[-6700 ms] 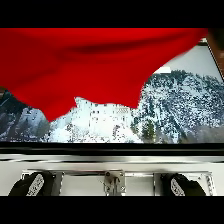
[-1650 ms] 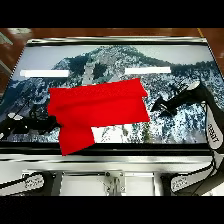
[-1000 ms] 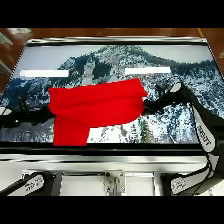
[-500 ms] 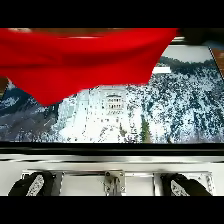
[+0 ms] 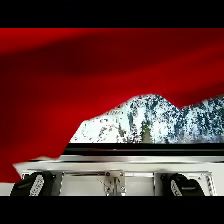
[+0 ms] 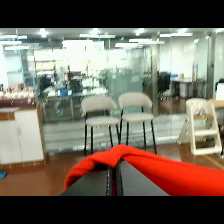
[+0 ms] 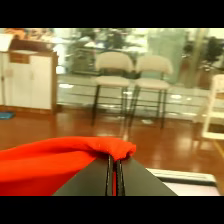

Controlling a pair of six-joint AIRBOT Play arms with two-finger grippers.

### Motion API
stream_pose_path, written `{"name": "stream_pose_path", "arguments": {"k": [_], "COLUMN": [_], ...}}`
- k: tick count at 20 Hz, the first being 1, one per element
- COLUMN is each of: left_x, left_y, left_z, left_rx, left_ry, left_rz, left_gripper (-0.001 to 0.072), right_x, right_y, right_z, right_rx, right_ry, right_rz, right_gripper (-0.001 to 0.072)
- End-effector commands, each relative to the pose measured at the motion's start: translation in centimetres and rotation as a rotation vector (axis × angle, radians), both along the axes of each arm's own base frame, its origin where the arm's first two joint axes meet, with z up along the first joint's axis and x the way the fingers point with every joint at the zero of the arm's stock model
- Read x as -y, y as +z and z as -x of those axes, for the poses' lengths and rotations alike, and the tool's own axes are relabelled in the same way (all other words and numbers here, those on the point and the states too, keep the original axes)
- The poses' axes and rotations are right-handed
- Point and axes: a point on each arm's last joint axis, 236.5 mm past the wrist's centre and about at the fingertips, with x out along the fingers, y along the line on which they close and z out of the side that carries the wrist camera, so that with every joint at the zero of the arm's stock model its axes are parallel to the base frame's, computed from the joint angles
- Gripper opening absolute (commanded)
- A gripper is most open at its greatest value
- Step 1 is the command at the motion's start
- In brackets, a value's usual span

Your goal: Fold the shirts.

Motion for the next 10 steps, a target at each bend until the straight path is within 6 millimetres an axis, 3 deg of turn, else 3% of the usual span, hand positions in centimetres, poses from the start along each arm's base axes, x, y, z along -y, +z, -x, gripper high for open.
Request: {"name": "stream_pose_path", "arguments": {"k": [1,6,10], "left_x": [0.2,0.0,-1.6], "left_y": [-4.4,-11.0,-18.0], "left_z": [0.6,-0.4,-4.6], "left_rx": [-0.182,-0.455,-0.730], "left_ry": [0.017,0.005,-0.023], "left_rz": [-0.018,-0.049,0.014], "left_gripper": [0.0043,0.0043,0.0043], "right_x": [3.6,4.7,4.5], "right_y": [-3.4,-9.7,-16.4], "right_z": [5.0,5.5,3.7], "right_rx": [-0.102,-0.375,-0.719], "right_ry": [-0.154,-0.202,-0.201], "right_rz": [-0.014,-0.012,0.001], "right_gripper": [0.0060,0.0060,0.0060]}}
